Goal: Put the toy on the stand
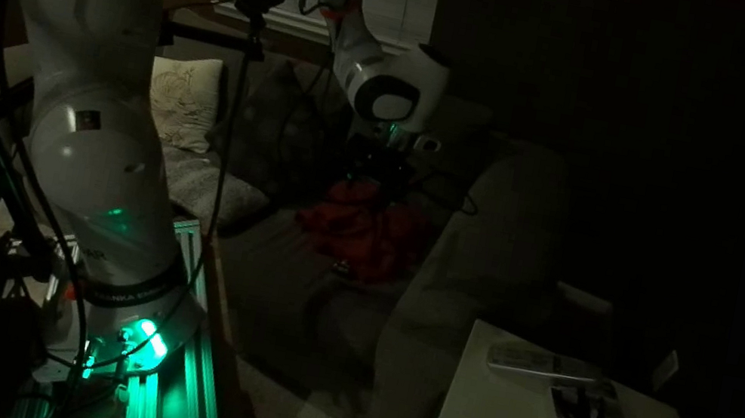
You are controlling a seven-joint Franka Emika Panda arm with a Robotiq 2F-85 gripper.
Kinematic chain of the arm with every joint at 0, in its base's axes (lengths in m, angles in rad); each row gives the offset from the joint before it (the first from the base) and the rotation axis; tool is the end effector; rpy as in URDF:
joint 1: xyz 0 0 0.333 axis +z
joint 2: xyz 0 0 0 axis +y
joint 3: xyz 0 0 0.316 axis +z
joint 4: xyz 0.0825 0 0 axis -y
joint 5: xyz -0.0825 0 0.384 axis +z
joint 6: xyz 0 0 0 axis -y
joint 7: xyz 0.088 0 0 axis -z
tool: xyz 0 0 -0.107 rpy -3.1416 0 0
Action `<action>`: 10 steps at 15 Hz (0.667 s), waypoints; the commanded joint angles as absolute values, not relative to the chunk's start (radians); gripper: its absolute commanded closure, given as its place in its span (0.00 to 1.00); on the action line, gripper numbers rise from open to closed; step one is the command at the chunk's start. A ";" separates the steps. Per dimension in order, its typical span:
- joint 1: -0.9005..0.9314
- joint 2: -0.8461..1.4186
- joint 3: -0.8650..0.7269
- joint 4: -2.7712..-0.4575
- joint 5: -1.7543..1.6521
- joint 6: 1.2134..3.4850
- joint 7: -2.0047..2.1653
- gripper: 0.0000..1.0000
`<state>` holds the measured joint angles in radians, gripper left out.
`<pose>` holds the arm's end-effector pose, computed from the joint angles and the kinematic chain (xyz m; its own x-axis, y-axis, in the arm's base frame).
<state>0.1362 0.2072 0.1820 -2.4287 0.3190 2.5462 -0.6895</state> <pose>0.4581 0.1493 0.2161 0.7453 0.6660 0.0300 0.6550 -0.7232 -0.2190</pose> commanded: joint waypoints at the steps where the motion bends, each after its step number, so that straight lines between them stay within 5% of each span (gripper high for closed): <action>1: 0.146 0.397 0.277 -2.373 0.336 2.774 -0.682 0.00; 10: 0.087 0.769 0.362 -2.092 0.110 2.724 -0.656 0.00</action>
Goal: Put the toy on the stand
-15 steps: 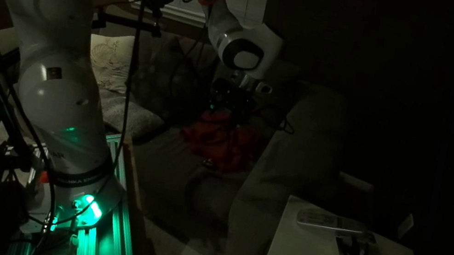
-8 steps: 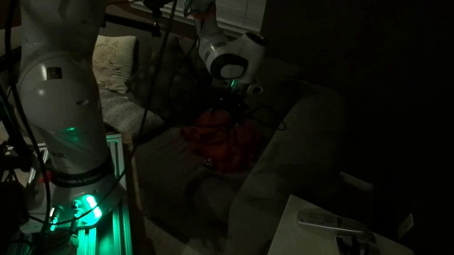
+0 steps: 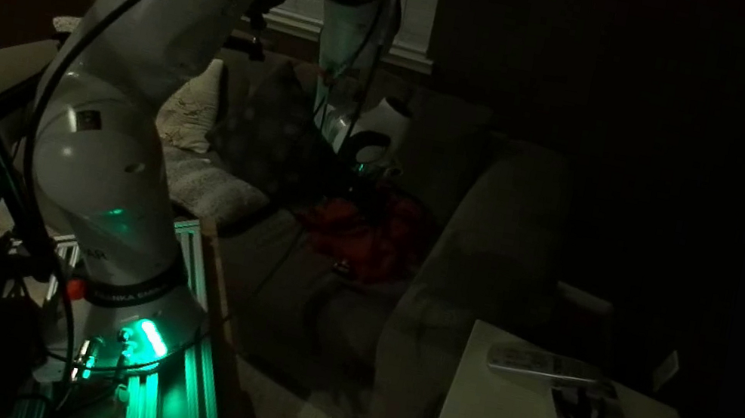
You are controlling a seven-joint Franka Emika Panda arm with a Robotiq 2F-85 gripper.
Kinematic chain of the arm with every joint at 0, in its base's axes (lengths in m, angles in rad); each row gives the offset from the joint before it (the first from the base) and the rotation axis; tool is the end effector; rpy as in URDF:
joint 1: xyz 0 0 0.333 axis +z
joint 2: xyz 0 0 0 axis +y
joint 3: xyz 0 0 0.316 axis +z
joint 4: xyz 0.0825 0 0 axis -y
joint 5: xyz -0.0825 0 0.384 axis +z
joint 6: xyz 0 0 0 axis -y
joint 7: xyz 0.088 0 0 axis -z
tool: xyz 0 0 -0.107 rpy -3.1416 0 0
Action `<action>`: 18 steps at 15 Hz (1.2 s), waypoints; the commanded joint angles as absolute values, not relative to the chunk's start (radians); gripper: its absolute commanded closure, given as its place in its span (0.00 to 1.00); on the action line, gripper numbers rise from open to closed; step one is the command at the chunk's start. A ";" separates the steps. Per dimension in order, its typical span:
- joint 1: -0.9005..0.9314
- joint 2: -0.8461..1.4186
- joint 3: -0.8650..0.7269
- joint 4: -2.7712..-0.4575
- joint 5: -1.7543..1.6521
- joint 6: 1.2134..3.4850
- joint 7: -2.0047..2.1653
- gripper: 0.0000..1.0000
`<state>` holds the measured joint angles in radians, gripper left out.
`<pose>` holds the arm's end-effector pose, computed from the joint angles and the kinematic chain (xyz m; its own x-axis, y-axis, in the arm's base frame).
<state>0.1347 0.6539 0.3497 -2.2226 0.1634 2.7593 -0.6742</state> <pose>0.4572 0.2518 0.0874 0.5916 0.8038 0.0633 0.7851 -0.5565 -0.2718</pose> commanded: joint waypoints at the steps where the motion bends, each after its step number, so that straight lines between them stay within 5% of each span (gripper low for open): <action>1: 0.077 0.807 0.360 -2.053 0.116 2.716 -0.633 0.00; 9: 0.025 0.832 0.372 -2.000 0.109 2.591 -0.633 0.00; 18: 0.063 1.195 0.385 -1.793 0.082 2.757 -0.472 0.00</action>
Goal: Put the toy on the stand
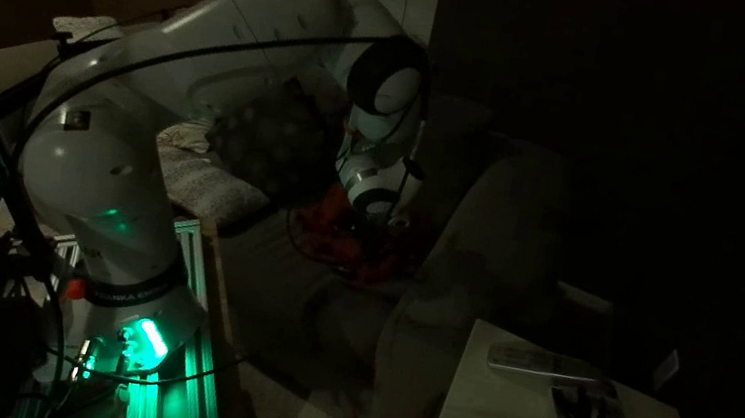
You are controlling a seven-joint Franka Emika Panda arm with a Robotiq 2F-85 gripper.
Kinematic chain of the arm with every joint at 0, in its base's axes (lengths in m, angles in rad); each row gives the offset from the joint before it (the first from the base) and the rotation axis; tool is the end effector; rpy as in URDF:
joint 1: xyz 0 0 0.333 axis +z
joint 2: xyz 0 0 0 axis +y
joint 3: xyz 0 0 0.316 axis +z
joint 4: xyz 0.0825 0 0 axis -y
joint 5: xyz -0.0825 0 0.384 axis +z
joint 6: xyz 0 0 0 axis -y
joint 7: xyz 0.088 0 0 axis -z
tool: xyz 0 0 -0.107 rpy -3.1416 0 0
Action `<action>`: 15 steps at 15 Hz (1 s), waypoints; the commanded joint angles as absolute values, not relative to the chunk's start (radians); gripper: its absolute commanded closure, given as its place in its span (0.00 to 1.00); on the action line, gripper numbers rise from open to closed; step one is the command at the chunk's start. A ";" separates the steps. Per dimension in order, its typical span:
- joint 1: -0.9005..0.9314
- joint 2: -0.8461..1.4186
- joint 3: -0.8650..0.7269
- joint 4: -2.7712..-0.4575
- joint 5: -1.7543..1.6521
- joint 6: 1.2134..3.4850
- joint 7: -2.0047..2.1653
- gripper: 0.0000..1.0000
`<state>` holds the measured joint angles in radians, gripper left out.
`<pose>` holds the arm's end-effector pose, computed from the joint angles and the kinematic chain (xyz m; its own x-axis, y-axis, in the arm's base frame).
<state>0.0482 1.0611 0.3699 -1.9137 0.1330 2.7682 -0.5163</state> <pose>0.4949 0.2394 -0.0384 0.7934 0.6086 -0.0133 0.5548 -0.7320 -0.3956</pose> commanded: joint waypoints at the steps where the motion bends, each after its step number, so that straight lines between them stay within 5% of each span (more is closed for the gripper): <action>1: 0.082 1.224 0.378 -1.759 0.065 2.745 -0.464 0.00; 9: 0.125 1.293 0.384 -1.645 0.017 2.673 -0.437 0.00; 15: 0.255 1.374 0.305 -1.548 -0.013 2.860 -0.321 0.00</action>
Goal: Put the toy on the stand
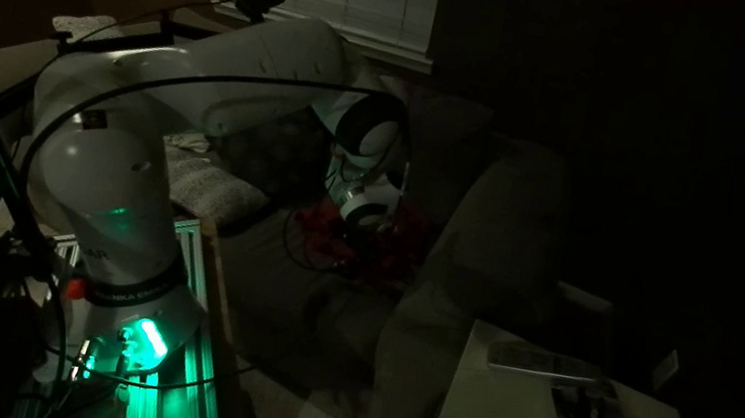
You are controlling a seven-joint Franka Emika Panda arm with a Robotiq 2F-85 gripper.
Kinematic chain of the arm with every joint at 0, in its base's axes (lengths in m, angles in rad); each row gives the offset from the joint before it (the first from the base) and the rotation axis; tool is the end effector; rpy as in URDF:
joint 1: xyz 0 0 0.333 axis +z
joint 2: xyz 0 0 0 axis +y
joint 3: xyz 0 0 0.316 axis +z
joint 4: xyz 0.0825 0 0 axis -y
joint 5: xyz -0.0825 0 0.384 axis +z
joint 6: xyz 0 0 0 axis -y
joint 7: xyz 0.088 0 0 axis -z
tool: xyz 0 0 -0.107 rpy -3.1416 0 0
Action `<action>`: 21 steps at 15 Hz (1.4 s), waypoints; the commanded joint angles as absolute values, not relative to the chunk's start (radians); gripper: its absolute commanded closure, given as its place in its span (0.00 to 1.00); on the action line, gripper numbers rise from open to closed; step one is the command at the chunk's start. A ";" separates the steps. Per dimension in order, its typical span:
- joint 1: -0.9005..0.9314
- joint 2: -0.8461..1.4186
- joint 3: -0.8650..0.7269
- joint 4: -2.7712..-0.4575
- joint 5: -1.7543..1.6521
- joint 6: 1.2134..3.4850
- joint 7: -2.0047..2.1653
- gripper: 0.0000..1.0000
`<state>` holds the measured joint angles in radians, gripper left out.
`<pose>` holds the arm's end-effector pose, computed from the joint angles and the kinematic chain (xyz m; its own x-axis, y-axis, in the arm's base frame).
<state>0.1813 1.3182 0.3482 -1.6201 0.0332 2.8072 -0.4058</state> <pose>0.5035 0.2997 -0.1105 0.7892 0.6137 0.0233 0.5800 -0.7323 -0.3568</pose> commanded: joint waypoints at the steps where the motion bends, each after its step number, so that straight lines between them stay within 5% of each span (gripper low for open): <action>1: 0.280 1.380 0.285 -1.539 -0.019 2.867 -0.293 0.00; 11: 0.452 1.443 0.131 -1.421 -0.053 2.855 -0.104 0.00; 13: 0.454 1.461 0.128 -1.393 -0.057 2.839 -0.097 0.26; 17: 0.443 1.494 0.136 -1.339 -0.055 2.784 -0.092 0.56; 21: 0.415 1.481 0.165 -1.340 -0.052 2.741 -0.112 0.61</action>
